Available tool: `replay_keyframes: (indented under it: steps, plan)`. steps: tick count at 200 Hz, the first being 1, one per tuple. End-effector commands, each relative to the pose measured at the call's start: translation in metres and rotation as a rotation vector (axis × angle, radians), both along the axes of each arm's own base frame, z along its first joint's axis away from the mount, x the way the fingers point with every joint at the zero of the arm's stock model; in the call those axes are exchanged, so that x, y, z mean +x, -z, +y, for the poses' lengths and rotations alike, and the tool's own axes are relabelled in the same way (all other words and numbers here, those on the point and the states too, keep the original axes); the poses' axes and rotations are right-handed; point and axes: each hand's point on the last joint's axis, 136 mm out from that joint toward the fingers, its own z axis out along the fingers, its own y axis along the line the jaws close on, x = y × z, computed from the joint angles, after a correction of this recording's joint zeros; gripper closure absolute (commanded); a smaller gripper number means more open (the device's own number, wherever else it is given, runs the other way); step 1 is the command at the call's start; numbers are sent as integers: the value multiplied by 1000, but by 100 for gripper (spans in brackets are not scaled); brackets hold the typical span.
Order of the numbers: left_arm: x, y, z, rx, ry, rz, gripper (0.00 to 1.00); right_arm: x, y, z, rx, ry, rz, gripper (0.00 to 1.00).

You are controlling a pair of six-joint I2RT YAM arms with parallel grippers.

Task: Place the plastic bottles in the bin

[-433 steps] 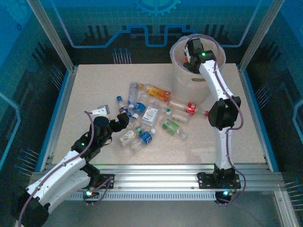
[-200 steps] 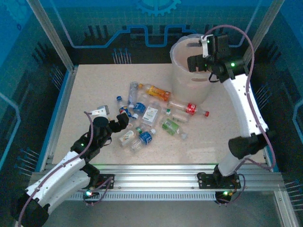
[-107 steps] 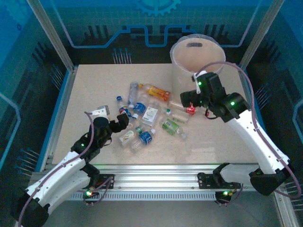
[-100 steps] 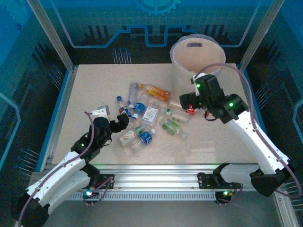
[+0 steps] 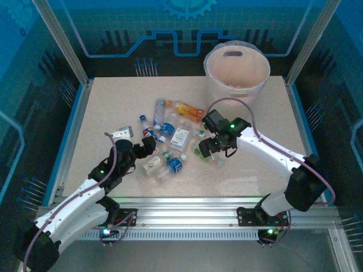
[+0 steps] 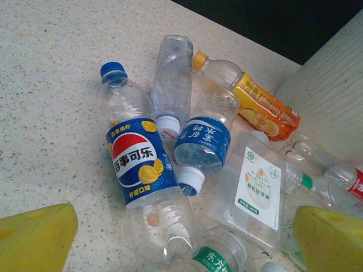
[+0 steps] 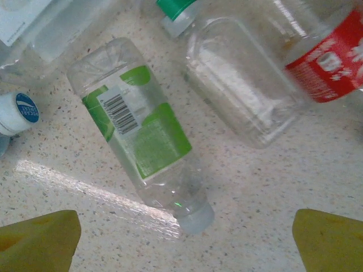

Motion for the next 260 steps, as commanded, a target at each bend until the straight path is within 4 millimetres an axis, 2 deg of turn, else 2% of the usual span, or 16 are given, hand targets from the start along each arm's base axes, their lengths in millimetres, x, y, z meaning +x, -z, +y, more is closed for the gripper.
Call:
replay_keyframes:
  steps: [1,96,154,216,260]
  plan:
    - [3,-1,-1,-8,1,-16,1,-3,10,17,33,-57,44,6]
    - [3,3,0,-3,-2,-5,1,2,51,30,-12,-103,144,18]
    - [3,3,0,-1,-3,-2,1,4,66,35,-47,-121,168,19]
    - [3,4,0,0,0,0,1,-3,76,38,-73,-137,195,19]
    - [3,5,0,-3,-2,0,1,-5,82,38,-89,-139,204,16]
